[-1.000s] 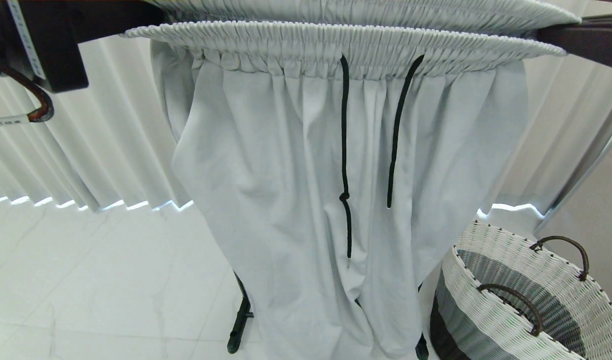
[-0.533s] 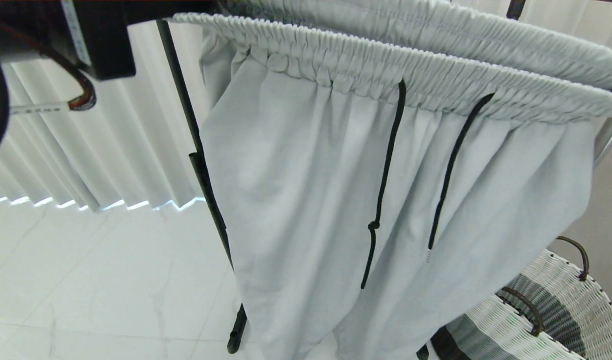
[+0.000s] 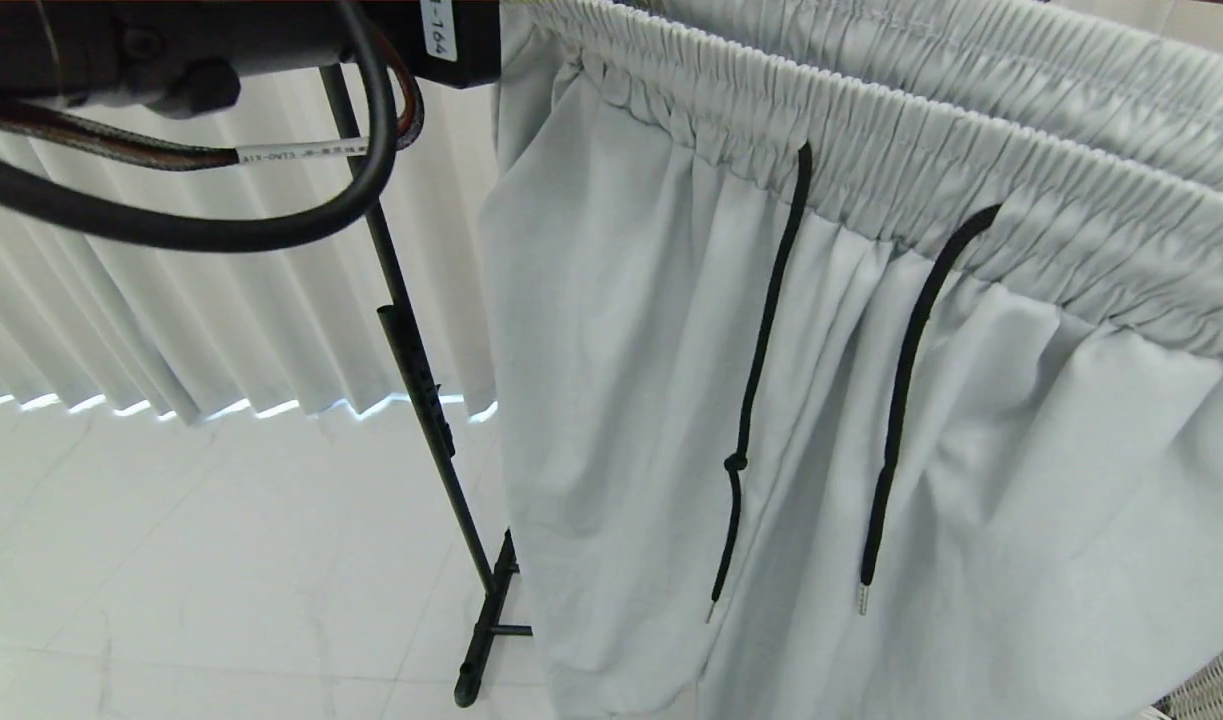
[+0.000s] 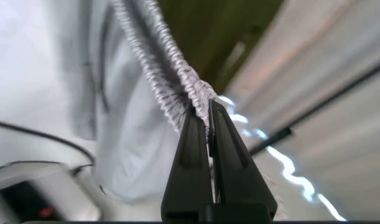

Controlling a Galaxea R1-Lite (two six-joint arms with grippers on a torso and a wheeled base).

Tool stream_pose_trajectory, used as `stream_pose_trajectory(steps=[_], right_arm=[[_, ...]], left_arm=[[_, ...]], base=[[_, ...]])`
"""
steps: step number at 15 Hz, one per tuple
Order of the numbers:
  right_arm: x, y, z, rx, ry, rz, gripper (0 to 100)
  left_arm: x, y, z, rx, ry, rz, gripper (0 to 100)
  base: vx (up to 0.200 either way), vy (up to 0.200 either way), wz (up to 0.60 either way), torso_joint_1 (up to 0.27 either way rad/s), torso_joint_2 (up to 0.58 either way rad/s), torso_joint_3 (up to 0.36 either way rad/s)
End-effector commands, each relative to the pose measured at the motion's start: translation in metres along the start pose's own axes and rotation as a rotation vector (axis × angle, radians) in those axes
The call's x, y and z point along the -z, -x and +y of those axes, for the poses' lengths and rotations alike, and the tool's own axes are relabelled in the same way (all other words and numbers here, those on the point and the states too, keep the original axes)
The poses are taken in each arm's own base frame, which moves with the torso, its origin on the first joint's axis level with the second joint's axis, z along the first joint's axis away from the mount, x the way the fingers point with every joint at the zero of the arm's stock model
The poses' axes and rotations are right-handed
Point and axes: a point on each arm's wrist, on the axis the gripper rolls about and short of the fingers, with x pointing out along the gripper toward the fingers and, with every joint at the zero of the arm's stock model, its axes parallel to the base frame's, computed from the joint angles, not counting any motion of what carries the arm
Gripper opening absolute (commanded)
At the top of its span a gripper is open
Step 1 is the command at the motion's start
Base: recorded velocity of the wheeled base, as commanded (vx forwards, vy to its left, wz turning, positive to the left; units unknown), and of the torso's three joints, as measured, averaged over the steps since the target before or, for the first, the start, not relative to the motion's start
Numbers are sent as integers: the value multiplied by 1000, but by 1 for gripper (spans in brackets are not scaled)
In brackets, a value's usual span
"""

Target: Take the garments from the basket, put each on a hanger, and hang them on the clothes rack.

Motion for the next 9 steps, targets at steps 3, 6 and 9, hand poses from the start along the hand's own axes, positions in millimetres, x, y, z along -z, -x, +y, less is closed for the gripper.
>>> stream_pose_trajectory(steps=[3, 6, 9], right_arm=[[-1, -9, 6, -30, 17, 15, 0], [0, -8, 2, 26, 7, 27, 0], [-7, -20, -9, 229, -39, 26, 0]], left_arm=[[2, -3, -2, 0, 0, 9, 0], [0, 23, 8, 16, 41, 70, 0], [-1, 86, 25, 106, 107, 204, 0]], base=[[0, 0, 0, 0, 0, 0], [0, 0, 0, 0, 0, 0], [0, 0, 0, 0, 0, 0]])
